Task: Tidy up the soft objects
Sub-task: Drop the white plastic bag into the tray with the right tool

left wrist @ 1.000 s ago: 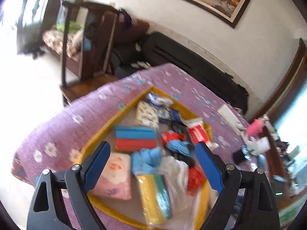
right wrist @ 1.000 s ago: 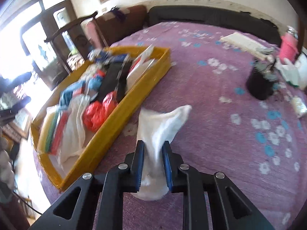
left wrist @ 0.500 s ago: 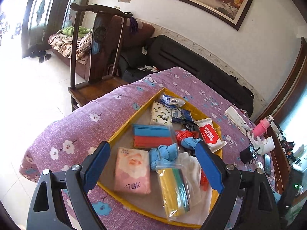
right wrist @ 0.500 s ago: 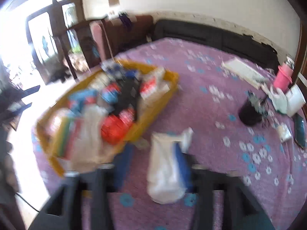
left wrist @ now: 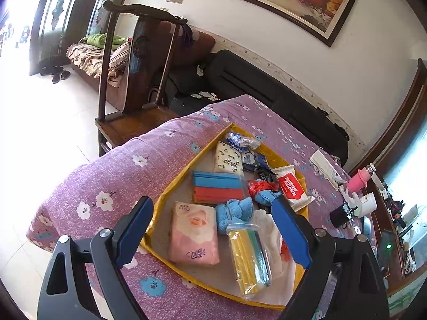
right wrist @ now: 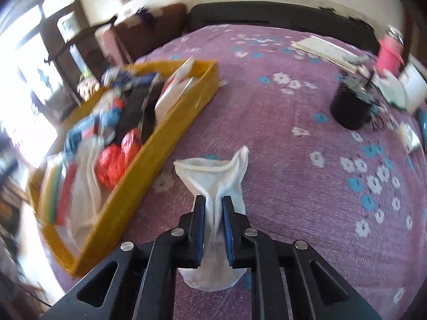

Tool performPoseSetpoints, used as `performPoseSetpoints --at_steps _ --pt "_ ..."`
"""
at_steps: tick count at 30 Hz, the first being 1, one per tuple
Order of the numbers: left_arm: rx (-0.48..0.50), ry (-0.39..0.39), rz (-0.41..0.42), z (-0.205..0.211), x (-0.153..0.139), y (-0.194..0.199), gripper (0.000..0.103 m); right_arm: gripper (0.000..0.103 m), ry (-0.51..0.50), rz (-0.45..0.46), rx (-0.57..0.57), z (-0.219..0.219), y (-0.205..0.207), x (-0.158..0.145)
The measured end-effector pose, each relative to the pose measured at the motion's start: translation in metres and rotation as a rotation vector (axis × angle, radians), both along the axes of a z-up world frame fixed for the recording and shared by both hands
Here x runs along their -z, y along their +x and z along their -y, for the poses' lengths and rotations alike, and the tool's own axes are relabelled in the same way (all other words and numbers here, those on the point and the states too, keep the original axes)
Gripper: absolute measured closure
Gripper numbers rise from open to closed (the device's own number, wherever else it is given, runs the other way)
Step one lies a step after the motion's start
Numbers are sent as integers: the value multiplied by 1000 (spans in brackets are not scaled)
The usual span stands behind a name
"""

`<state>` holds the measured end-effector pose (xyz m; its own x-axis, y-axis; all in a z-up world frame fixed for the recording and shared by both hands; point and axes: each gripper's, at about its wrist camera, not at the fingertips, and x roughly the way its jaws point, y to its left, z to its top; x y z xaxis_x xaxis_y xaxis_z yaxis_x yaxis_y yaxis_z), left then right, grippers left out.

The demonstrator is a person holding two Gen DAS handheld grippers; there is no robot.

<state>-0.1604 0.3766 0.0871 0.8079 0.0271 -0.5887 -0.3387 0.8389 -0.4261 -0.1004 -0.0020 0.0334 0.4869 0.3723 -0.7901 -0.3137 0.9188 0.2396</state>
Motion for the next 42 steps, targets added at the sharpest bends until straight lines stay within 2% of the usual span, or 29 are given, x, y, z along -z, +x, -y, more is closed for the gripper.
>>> performPoseSetpoints --at_steps 3,6,10,15,20,22,25,29,31,33,36,38,40,42 --pt "-4 -15 -1 -7 3 -2 13 89 33 45 -2 -5 1 -25" --pt "-11 -31 -2 -15 6 -5 13 89 68 86 -56 -28 0 -54" --pt "-33 -48 0 -27 9 -13 13 89 97 76 -149 -71 5 -68" --pt "-69 -47 1 -43 9 -23 13 89 73 77 -245 -132 8 -66" --pt "-88 -56 -13 -54 13 -29 13 89 39 58 -273 -171 24 -51" --pt "-88 -56 -16 -55 13 -29 13 89 46 20 -283 -186 36 -42" --pt "-82 -54 -18 -55 12 -29 13 89 44 -25 -276 -198 53 -27" --pt "-67 -43 -21 -50 11 -28 13 89 -24 -43 -218 -197 71 -8" --pt "-63 -31 -24 -47 10 -27 13 88 -13 -93 -206 -193 77 -3" --pt "-54 -24 -29 -43 10 -24 13 88 -2 -103 -221 -192 77 -2" --pt "-39 -6 -34 -34 7 -20 13 72 25 -38 -230 -181 64 -25" --pt "-35 30 -39 -26 4 -18 13 45 30 42 -228 -167 51 -47" --pt "-35 75 -40 -16 1 -17 13 28 13 144 -213 -151 35 -69" --pt "-41 151 -42 -3 -5 -15 13 21 -25 278 -177 -129 14 -90"
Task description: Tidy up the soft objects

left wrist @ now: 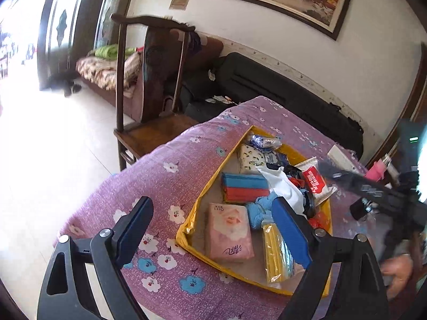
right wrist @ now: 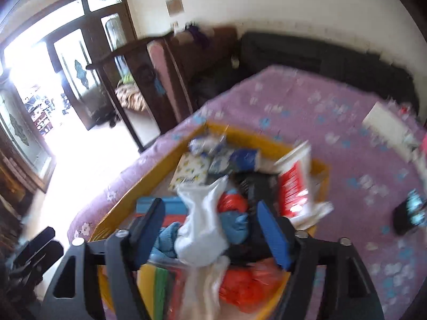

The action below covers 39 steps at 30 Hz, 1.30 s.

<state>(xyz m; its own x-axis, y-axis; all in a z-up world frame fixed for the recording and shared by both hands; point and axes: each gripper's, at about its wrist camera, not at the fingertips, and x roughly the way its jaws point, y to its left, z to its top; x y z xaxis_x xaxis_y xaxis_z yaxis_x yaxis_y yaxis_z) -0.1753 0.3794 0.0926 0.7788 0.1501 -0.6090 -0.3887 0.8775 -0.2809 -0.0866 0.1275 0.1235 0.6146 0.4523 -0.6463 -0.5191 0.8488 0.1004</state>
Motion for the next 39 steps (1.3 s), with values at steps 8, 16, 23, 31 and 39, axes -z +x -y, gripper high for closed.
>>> performPoseSetpoints --at_steps 8,16,23,31,39 --pt "-11 284 -9 61 -16 10 3 0 -157 55 93 82 -16 17" --pt "119 361 -52 121 -17 25 3 0 45 -88 236 172 -13 36" --pt "198 416 -109 169 -12 40 3 0 105 -116 326 232 -13 43" --pt "279 456 -153 215 -5 55 3 0 121 -124 408 288 -12 56" --pt "311 497 -178 238 -2 65 3 0 165 -155 494 333 -3 65"
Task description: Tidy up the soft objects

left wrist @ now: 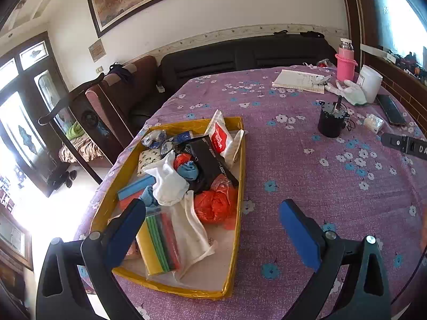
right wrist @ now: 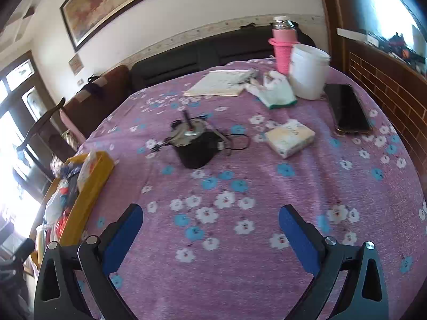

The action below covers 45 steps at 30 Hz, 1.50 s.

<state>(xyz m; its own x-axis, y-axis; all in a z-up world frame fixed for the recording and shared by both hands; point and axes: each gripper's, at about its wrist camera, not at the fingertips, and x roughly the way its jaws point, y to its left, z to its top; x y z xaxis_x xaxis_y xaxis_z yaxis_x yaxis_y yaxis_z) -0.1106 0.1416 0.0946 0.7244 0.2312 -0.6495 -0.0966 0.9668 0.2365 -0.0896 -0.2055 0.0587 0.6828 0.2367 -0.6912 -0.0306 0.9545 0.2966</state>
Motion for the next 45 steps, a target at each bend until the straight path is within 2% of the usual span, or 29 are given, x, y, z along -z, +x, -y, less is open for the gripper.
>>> performPoseSetpoints --at_steps 19,22,25,29,33,34,36,41,45 --pt "98 34 -104 45 29 34 3 0 38 -25 169 70 21 7" --pt "123 -11 -143 50 37 41 3 0 58 2 213 82 21 0" --pt "175 -109 -206 62 52 50 3 0 90 28 272 99 27 -11" --pt "226 -133 -261 83 74 57 3 0 87 38 321 116 41 -14" --pt "256 -194 -347 90 99 61 3 0 87 -19 319 123 68 1" --pt "252 -214 -361 89 102 62 0 0 92 -39 318 122 76 6" --pt "245 -211 -315 90 97 58 0 1 109 -65 318 120 86 15" --pt "246 -216 -311 92 88 56 0 1 125 -123 288 99 111 31" --pt "245 -217 -310 92 87 54 0 1 64 -170 273 83 124 42"
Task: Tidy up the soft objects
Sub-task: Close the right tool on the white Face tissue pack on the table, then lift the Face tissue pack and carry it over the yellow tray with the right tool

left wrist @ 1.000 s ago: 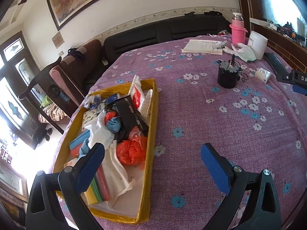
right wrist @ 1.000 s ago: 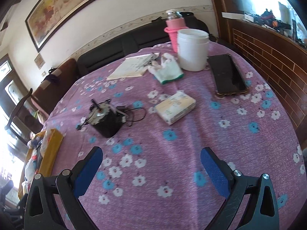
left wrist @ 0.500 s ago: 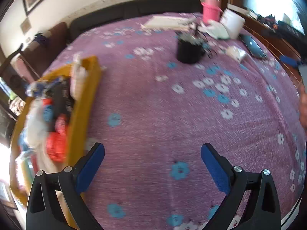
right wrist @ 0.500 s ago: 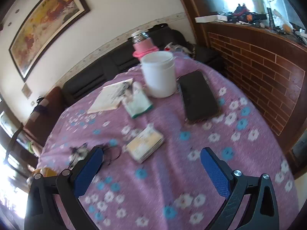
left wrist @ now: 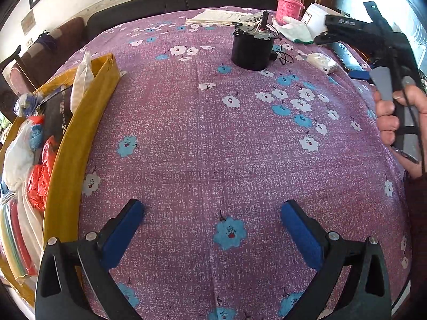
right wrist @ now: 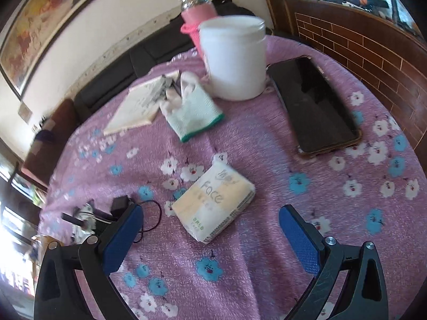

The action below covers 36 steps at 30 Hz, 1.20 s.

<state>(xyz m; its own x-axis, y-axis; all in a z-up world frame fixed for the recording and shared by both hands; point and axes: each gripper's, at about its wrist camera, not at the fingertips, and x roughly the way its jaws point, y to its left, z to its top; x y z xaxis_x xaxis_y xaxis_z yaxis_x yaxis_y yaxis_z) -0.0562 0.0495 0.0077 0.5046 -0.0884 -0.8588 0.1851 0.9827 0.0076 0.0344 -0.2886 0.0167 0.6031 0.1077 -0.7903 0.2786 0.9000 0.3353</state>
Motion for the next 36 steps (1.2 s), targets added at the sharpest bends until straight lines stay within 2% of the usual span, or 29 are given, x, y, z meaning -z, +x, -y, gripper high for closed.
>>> performPoseSetpoints --at_steps 3,8,12,13,14,15,16,20,25,26,29,33,36 --pt "0 0 0 0 -1 0 0 1 -24 -35 2 -5 6 9" --pt "1 -1 1 0 -1 0 0 1 -87 -40 6 -12 15 11" --pt "1 -1 1 0 0 0 0 1 -205 -93 -14 -23 30 14" --pt "1 -1 1 0 0 0 0 2 -258 -112 -33 -29 35 15" --pt "1 -1 1 0 0 0 0 13 -314 -113 -36 -32 37 15" --pt "2 -1 1 0 -2 0 0 22 -308 -89 -46 -32 35 11" --pt "2 -2 1 0 1 0 0 24 -288 -92 -49 -31 32 10" --pt "2 -1 1 0 1 -1 0 25 -248 -78 -57 -20 11 4" --pt "28 -1 2 4 -5 -5 0 24 -121 -36 -94 2 -47 -10" --pt "48 -11 4 7 -1 -9 0 24 -104 -27 -93 8 -62 -15" --pt "151 -114 8 20 -9 -30 0 24 -93 2 -94 16 -94 -26" --pt "292 -147 81 37 -28 -64 0 24 -62 47 -84 18 -132 -39" --pt "287 -156 172 23 -50 -81 0 24 -57 80 -70 17 -155 -48"
